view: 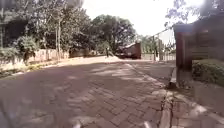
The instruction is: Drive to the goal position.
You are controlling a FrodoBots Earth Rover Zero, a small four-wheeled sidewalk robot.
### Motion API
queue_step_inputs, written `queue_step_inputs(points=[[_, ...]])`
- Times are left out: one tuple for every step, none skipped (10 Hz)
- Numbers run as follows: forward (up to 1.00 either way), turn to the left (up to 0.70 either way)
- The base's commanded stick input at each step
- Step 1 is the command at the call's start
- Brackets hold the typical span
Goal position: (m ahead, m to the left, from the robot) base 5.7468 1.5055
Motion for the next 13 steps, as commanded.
queue_step_inputs(points=[[0.7,0.0],[0.7,0.0],[0.7,0.0],[0.7,0.0],[0.7,0.0],[0.7,0.0],[0.7,0.0],[0.7,0.0],[0.7,0.0],[0.7,0.0],[0.7,0.0],[0.7,0.0],[0.7,-0.06]])
